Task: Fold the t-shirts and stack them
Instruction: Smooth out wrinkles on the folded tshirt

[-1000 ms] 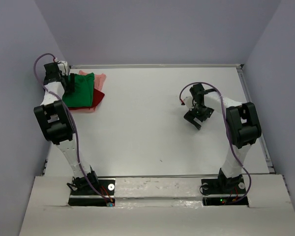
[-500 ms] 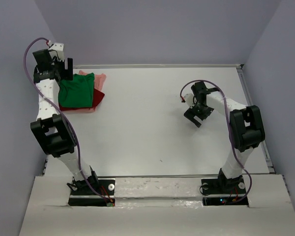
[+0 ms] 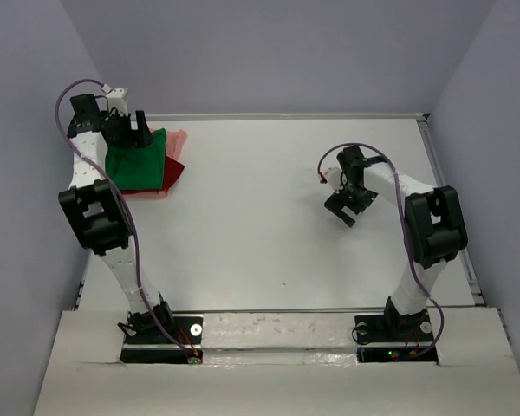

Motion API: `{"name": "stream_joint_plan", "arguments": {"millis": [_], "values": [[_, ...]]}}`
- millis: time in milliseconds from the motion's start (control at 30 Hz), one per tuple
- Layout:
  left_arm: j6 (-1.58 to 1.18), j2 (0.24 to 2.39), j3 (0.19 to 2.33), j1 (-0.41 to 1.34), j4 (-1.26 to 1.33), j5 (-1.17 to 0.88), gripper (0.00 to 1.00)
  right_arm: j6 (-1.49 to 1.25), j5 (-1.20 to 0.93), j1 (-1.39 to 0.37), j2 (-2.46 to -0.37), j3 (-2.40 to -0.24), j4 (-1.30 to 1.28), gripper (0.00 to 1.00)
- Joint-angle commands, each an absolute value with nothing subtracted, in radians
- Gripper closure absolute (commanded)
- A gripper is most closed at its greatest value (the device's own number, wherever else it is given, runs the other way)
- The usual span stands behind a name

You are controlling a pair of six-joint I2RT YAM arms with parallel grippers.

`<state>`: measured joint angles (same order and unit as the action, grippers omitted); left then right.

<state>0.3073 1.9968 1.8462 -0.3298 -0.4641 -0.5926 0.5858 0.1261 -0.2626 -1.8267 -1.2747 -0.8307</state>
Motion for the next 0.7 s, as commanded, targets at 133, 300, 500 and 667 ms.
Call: {"name": "stream_joint_plan", "arguments": {"millis": [133, 300, 500, 667], "values": [[0.166, 1.973, 1.777, -0.411, -0.353, -1.000, 0.07, 0.575, 0.135, -0.259, -1.815, -1.272, -0.830, 0.00], [0.097, 2.002, 1.714, -0.477, -0.273, -1.150, 0.08, 0.575, 0.140, -0.259, -1.828, -1.275, -0.831, 0.00], [0.052, 2.057, 1.644, -0.560, -0.146, -1.307, 0.08, 0.574, 0.152, -0.259, -1.855, -1.285, -0.841, 0.00], [0.146, 2.130, 1.655, -0.601, -0.143, -1.409, 0.09, 0.571, 0.161, -0.259, -1.885, -1.301, -0.853, 0.00]]}}
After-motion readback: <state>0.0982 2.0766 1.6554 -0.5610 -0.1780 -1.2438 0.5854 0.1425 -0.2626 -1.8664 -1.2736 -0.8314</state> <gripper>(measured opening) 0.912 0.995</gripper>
